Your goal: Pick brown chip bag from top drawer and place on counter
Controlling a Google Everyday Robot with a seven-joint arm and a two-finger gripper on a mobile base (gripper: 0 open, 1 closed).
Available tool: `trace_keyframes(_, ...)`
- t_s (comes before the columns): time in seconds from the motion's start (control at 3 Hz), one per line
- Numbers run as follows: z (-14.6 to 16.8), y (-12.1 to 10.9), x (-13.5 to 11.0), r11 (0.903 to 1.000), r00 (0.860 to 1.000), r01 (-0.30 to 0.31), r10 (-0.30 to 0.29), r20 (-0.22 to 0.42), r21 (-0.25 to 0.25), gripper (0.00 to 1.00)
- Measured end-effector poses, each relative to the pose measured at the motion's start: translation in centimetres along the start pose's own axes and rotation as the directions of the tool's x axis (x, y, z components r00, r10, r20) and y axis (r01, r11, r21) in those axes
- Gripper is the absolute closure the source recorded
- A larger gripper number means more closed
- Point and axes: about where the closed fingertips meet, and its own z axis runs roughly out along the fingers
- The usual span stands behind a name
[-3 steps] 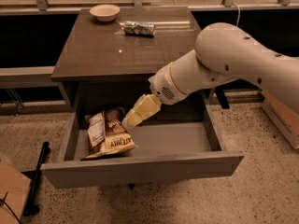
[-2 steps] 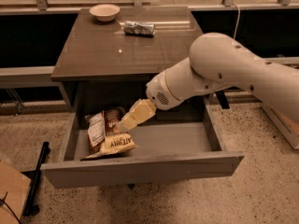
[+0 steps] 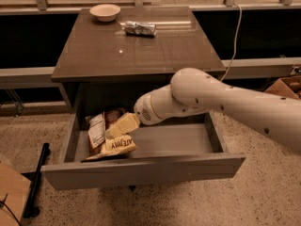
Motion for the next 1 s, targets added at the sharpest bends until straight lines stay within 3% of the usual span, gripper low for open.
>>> trace_keyframes(0.33,4.3,-1.4,1.5,0.9972,0.996,-0.073,0.074,0.051,-0.016,0.0)
trace_keyframes(0.67,8.7,-1.0,3.6,0.9834,0.982,-0.171,0.175,0.07,-0.062,0.01)
trace_keyframes(1.0,9.6,-0.4,4.5,0.9742,0.974,-0.223,0.224,0.038,-0.038,0.23)
